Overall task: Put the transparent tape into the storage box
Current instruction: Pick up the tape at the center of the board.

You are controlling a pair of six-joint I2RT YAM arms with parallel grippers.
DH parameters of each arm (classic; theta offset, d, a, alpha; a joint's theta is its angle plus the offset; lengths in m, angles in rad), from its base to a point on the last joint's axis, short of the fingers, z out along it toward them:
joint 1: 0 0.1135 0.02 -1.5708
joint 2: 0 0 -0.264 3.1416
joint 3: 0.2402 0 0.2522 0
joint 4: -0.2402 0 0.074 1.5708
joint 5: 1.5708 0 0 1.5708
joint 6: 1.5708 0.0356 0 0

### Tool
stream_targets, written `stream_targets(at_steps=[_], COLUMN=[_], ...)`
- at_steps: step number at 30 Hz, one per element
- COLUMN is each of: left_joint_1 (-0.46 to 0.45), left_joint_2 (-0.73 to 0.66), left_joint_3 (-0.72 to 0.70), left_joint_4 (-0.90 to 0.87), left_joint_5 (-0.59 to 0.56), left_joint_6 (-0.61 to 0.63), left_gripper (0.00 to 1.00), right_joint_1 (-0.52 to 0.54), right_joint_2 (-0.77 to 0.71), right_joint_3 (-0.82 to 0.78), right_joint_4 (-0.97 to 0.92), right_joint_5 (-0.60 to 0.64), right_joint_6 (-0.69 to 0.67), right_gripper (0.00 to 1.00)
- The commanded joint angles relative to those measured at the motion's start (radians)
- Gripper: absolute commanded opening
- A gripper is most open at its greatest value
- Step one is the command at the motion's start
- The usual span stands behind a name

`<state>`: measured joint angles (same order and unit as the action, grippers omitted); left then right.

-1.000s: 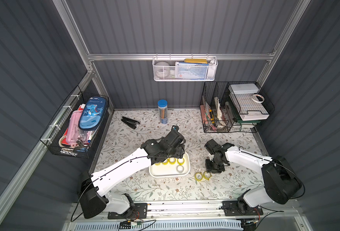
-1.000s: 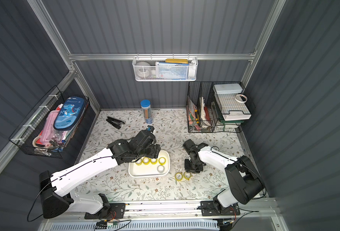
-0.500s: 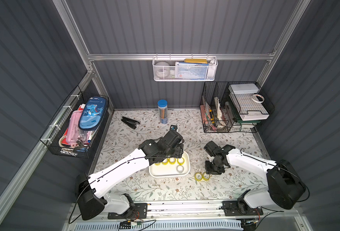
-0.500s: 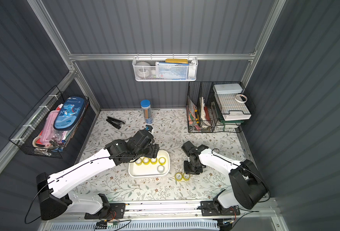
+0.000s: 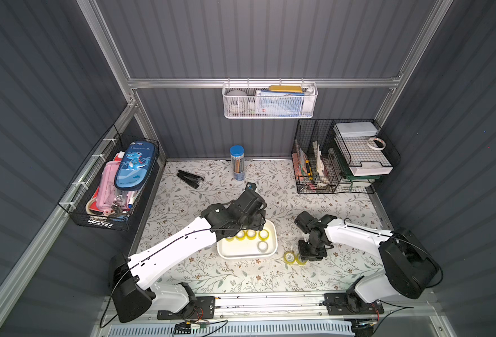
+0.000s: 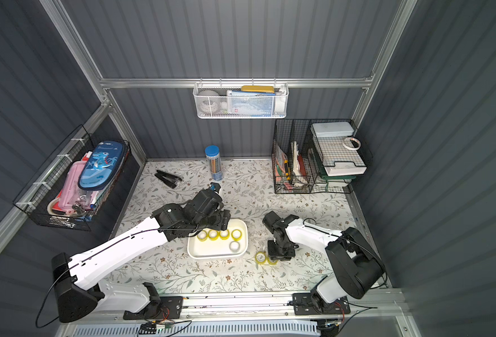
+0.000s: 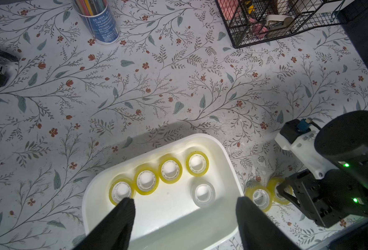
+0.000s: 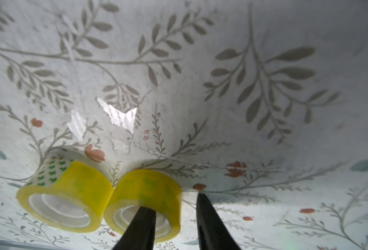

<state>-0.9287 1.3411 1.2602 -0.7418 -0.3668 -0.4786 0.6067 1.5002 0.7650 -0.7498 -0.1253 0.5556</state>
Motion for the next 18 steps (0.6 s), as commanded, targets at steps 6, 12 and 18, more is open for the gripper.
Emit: stream_targets(at_steps=[6, 12, 18], left_joint_1=[0.013, 0.013, 0.026], left_joint_2=[-0.058, -0.086, -0.126], left_joint_3=[-0.037, -0.053, -0.065], left_joint_4=[-0.017, -0.015, -0.051], left_joint_5=[-0.019, -0.077, -0.177], left_joint_6=[-0.014, -0.019, -0.066], left_gripper=[0.79, 0.8, 0.9], right_joint_1=[0.007, 0.008, 0.008], right_joint_2=[0.033, -0.009, -0.041], right_joint_3=[-0.007, 0.076, 0.29], right_joint_4=[0.032, -0.06, -0.166], right_joint_5=[0.049, 0.132, 0.21], right_joint_6=[0.009, -0.011, -0.079], right_gripper=[0.1, 0.0, 0.0])
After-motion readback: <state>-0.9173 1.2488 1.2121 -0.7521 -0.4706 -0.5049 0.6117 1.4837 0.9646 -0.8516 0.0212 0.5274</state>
